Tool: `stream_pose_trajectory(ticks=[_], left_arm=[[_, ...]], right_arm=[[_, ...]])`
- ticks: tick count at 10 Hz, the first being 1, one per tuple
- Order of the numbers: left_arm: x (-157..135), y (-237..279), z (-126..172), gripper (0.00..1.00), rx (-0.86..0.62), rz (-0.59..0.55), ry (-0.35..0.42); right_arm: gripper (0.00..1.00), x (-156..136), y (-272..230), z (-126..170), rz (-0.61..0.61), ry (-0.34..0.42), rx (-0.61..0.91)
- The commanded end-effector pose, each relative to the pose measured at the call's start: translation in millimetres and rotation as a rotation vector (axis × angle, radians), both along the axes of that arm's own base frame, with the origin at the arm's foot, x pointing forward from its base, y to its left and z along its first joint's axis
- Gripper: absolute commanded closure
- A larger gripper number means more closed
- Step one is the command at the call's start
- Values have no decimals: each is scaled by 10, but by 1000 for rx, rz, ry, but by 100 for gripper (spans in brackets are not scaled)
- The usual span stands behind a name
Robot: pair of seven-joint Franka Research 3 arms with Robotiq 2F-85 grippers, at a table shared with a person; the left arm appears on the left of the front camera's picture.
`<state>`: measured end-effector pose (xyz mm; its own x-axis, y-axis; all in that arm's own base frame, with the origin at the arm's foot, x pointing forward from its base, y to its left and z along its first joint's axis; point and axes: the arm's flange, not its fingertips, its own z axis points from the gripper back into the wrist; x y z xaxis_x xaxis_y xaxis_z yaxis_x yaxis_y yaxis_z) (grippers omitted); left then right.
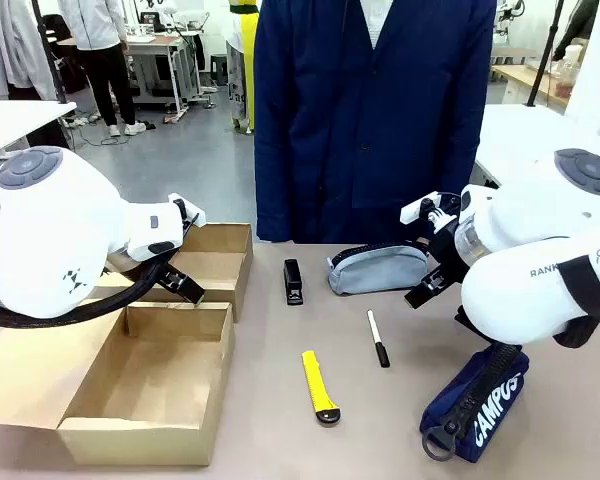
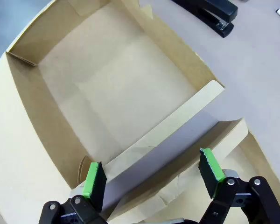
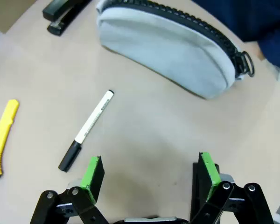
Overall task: Place items inside the box.
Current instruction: Pick up a Pencil pouch or Stapler and place it inside the Mailer Box closest to the robot.
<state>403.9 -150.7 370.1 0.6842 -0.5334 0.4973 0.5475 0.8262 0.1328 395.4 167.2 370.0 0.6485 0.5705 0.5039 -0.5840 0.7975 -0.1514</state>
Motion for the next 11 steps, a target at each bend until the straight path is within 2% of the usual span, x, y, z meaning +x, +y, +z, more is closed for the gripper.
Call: stream_pose_trajectory(ticks=[1,11], left_arm=[[0,0,0,0,0,0,0],[0,0,0,0,0,0,0]], right_arm=[[0,0,0,0,0,0,0],[0,0,0,0,0,0,0]])
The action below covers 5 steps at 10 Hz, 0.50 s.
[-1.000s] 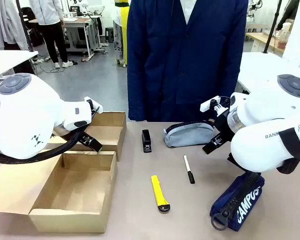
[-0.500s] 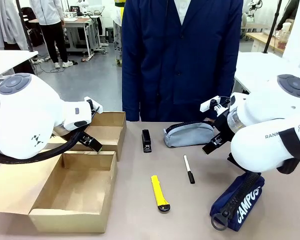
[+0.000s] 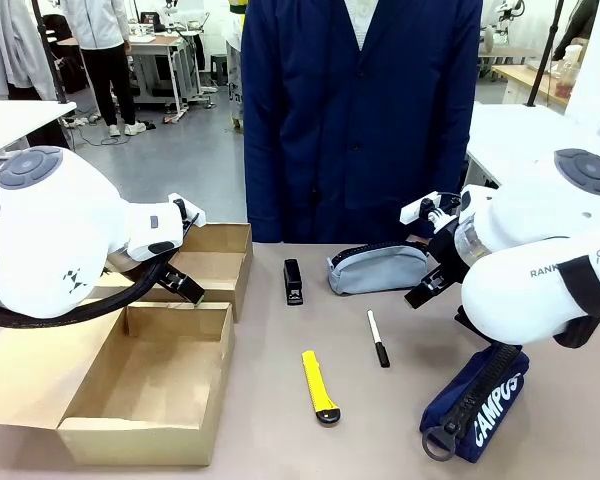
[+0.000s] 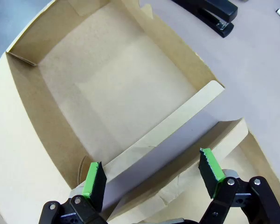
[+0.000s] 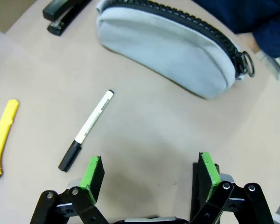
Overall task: Place items inside the box.
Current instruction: Pick up a Pencil pouch or Stapler and place it inside the Mailer Box closest to the robot.
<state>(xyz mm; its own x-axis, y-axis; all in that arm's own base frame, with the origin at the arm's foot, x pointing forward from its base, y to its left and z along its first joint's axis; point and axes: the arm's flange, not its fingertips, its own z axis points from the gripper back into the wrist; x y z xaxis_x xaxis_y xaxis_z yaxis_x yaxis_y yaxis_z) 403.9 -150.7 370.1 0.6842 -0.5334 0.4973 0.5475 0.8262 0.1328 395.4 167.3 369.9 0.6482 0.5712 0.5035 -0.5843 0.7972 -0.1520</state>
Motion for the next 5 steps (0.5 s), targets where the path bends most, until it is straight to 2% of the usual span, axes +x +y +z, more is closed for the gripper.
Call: stream_pose_trajectory(ticks=[1,3,4,5], left_arm=[[0,0,0,0,0,0,0],[0,0,0,0,0,0,0],[-88,19,216,0,30,-43,5],[-223,104,597,0,-38,-60,22]], right_arm=[[0,0,-1,1,0,0,1],[0,0,0,0,0,0,0],[0,-18,2,187,34,59,47],[0,-84,-56,563,-72,127,88]])
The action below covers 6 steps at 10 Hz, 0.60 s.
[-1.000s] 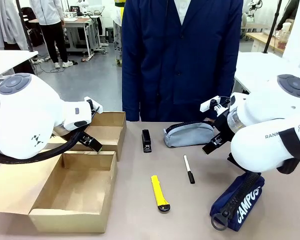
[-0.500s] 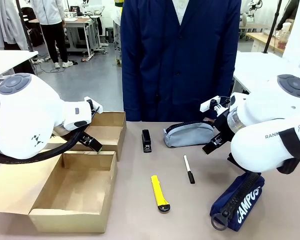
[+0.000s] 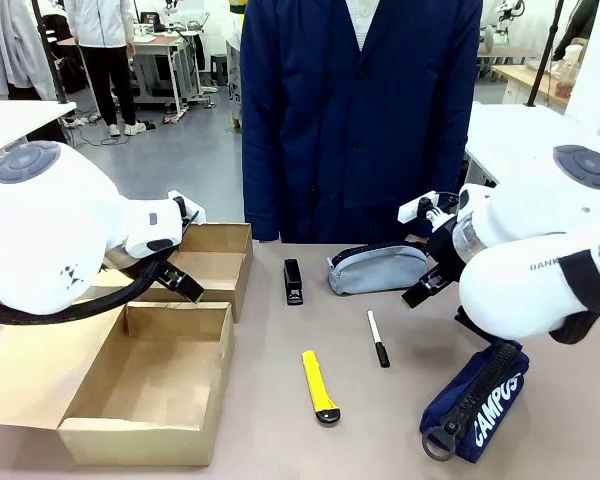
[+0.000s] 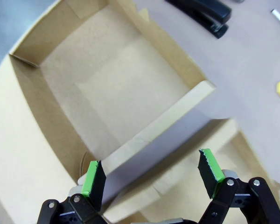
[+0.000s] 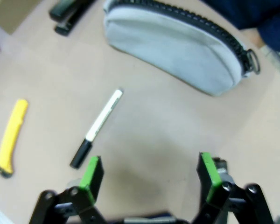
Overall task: Place items inside the box.
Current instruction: Pick up a Pencil pouch or Stapler and place it inside the Mailer Box closest to the robot.
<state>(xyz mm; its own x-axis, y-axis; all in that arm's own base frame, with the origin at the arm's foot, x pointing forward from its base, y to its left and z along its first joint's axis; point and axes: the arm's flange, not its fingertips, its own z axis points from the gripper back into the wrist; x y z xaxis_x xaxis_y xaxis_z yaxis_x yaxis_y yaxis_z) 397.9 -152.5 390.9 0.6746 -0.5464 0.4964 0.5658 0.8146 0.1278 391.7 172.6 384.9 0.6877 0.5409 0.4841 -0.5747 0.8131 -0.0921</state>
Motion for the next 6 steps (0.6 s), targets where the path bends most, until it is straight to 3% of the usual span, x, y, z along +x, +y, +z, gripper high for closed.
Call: stream_pose_trajectory(ticks=[1,2,3,4,6], left_arm=[[-367,272,852,0,-125,-35,73],[-602,495,1295,0,-196,35,103],[-776,778,1508,0,-276,-13,161],[-887,1166,1596,0,-401,-89,262],[-840,2269,1455,0,-803,2,394]], right_arm=[[0,-190,-265,866,-164,104,91],[0,-430,-518,1308,-220,184,181],[0,-647,-828,1556,-257,223,260],[0,-847,-1264,1704,-280,261,393],[0,-1126,-2582,1707,-462,304,802]])
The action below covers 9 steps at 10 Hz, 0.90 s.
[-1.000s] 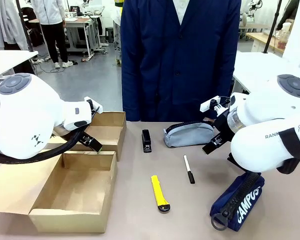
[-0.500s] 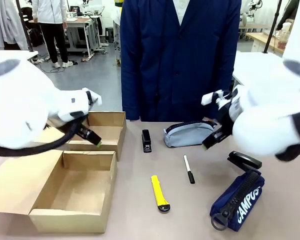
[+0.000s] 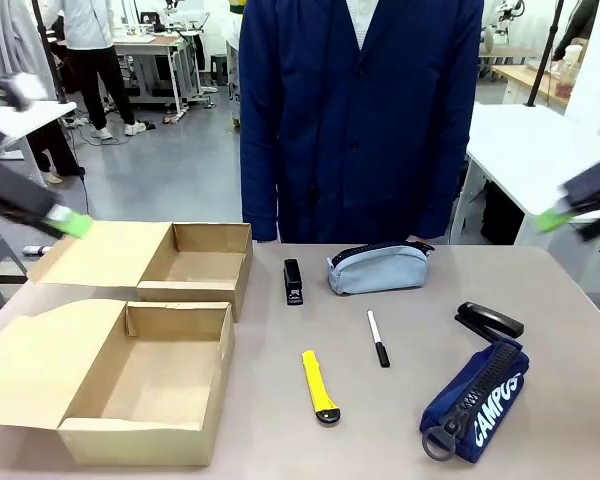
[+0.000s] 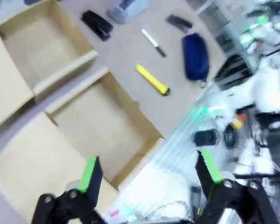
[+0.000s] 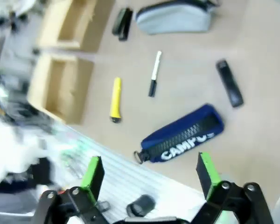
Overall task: Place items inside the box.
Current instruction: Pick up a Pencil pouch or Stapler and place it inside the Mailer Box closest to the robot.
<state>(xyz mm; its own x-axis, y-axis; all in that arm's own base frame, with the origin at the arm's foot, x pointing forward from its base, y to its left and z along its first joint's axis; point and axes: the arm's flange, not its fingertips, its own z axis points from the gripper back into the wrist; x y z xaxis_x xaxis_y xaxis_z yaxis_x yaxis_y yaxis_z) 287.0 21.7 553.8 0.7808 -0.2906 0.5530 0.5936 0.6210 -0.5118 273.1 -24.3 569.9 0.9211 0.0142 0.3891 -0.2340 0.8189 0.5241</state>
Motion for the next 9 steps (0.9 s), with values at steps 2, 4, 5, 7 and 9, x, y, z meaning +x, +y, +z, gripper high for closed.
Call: stream_pose_trajectory(ticks=[2,4,5,7,9], left_arm=[[333,1451,-517,0,-501,235,213],[290,1945,-973,0,-796,421,269],[237,2046,-1217,0,-899,507,302],[321,2056,-1457,0,-970,614,337],[136,2240,-1346,0,-840,520,340]], right_arm=[[0,-198,-1612,-417,-393,-21,483],[0,-438,-2321,-940,-559,-19,707],[0,-616,-2453,-1219,-631,-39,752],[0,-814,-2524,-1445,-789,-72,718],[0,-845,-2646,-1303,-689,28,739]])
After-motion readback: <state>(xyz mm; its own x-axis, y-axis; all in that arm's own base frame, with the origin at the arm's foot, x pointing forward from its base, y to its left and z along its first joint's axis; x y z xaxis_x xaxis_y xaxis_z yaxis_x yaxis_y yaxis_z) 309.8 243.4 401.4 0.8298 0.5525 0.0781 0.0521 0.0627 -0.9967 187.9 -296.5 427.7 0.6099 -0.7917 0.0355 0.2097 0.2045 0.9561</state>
